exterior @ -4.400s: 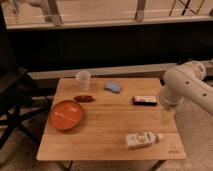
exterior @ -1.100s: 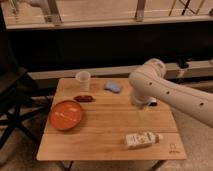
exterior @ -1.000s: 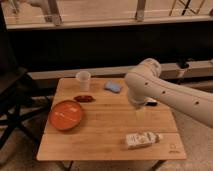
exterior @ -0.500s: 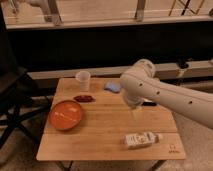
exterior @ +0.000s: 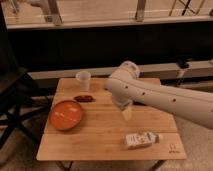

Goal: Drag the ceramic bowl in a circle

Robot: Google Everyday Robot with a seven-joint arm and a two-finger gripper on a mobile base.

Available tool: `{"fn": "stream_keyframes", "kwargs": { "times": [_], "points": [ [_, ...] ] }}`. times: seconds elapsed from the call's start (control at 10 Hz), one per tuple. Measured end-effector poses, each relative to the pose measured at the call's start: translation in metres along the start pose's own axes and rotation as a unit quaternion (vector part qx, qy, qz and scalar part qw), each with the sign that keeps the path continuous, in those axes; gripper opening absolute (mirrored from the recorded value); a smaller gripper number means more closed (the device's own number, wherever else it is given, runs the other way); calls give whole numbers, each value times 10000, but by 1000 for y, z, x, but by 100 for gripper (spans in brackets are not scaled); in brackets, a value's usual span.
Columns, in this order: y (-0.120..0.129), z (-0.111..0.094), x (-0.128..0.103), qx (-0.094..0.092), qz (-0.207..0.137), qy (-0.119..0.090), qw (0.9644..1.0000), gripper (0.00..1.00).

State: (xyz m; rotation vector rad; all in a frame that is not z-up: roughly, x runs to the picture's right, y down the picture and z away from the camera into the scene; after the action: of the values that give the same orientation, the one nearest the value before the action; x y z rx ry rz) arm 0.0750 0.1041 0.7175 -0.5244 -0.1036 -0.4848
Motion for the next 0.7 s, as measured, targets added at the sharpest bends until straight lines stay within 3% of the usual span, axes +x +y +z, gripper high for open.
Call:
{"fn": "stream_keyframes", "kwargs": {
  "times": [0.3,0.7],
  "points": [
    [-14,3,-23,52,-361,-24,9993,80],
    [-23,8,-38,108,-788,-42,9968,80]
  ]
}}
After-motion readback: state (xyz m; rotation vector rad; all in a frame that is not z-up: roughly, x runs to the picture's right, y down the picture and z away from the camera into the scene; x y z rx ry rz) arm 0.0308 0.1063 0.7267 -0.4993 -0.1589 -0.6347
